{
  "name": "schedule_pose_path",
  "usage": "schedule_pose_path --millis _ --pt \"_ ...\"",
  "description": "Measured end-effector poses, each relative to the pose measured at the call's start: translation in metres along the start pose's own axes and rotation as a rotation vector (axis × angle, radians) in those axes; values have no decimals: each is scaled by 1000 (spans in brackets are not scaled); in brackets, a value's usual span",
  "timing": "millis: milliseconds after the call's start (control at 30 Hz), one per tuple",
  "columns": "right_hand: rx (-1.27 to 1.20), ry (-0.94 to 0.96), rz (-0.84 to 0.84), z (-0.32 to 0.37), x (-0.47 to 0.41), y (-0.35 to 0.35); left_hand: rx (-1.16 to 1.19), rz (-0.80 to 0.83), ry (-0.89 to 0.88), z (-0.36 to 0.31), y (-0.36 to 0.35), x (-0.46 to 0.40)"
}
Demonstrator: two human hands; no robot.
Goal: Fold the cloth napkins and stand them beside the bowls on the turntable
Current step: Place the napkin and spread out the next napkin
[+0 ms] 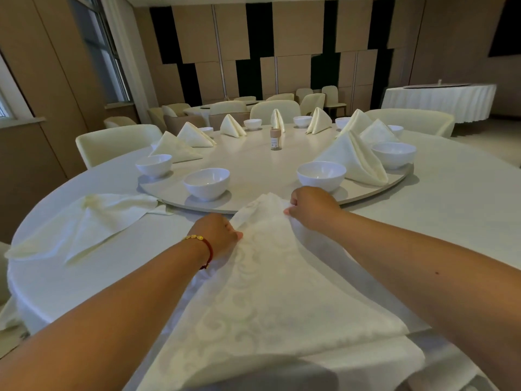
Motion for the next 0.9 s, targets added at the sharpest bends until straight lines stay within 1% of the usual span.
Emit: schedule_pose_path --millis 133,200,267,333,400,467,500,567,667,700,767,800,900 --pt "78 17 -56 7 -28 3 6 -30 38 7 3 -24" --pt "137 22 -48 11 -41 -2 2 -36 39 10 2 -33" --pt "181 1 -10 13 -50 -11 4 -51 36 12 2 -39" --pt "228 -29 36 14 -59 -18 58 -71 38 17 0 -45" --pt "254 -98 109 12 -63 -23 122 -89 48 21 -2 -49" --pt "246 -158 178 11 -62 -24 166 -102 53 24 -4 -51" --pt "205 -166 180 11 -62 -24 189 -107 57 24 -4 -51" --pt "97 -144 129 14 -61 -20 213 -114 59 25 -5 -51" --pt "47 -147 108 11 -57 -18 221 -123 54 25 -5 -51" --pt "66 -161 119 10 -58 -18 225 -133 49 25 -5 -51" --pt "180 -177 131 11 -57 -19 229 -163 35 23 -2 -49" --pt "226 -174 86 12 -57 -15 231 -178 25 21 0 -48" --pt "188 -169 -97 12 -58 1 230 -224 -2 15 7 -46"
Point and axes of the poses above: each hand's wrist, its own x-axis away from the middle knuckle, its own y-axis out of the back of the hand, z = x × y, the point moved 9 cm from there along -x, towards the middle knuckle, and after that the axes turned 5 degrees about x, right-handed, at the moved point
